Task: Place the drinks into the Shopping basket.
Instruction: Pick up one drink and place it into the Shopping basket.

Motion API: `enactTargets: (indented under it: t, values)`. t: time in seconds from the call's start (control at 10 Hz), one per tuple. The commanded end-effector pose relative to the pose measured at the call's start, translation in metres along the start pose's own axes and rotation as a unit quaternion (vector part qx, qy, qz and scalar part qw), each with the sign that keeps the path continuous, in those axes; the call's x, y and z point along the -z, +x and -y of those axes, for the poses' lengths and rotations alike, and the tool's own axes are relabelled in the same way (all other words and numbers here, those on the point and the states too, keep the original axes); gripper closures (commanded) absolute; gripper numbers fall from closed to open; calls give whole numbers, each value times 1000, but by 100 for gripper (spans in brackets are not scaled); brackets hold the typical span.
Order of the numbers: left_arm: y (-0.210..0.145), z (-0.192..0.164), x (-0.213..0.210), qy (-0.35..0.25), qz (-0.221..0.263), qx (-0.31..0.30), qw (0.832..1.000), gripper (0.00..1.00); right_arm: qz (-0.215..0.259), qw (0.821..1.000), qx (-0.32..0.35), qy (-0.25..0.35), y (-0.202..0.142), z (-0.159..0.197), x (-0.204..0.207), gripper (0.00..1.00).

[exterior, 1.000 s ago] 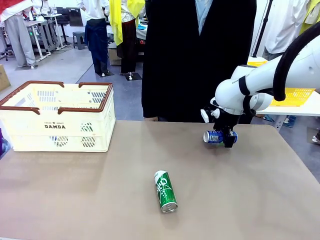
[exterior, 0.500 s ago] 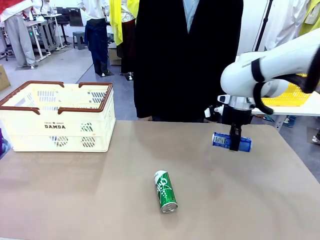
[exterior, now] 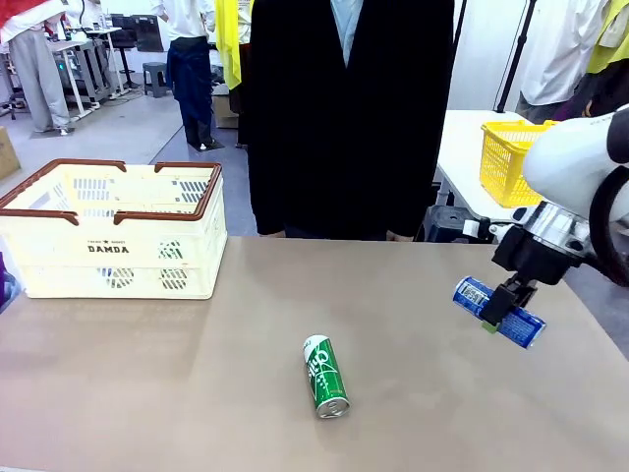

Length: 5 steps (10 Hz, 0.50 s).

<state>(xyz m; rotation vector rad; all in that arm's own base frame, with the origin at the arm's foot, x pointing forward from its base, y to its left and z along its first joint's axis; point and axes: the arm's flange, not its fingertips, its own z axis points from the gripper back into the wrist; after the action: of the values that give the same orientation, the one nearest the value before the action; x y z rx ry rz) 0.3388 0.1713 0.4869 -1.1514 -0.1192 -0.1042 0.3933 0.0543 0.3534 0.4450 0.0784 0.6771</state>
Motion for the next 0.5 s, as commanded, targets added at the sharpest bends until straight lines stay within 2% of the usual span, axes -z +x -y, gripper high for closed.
enactTargets:
  t: [0.0,0.2,0.3,0.4]
  values:
    - [-3,2,0,0,-4,0,1000,0,-41,998,-37,-17,27,-6,-2,100]
    - [-3,2,0,0,-4,0,1000,0,-41,998,-37,-17,27,-6,-2,100]
    - [-3,2,0,0,-4,0,1000,0,-25,999,-26,-9,14,-6,6,100]
    - [-3,2,0,0,-4,0,1000,0,25,996,4,82,25,9,6,100]
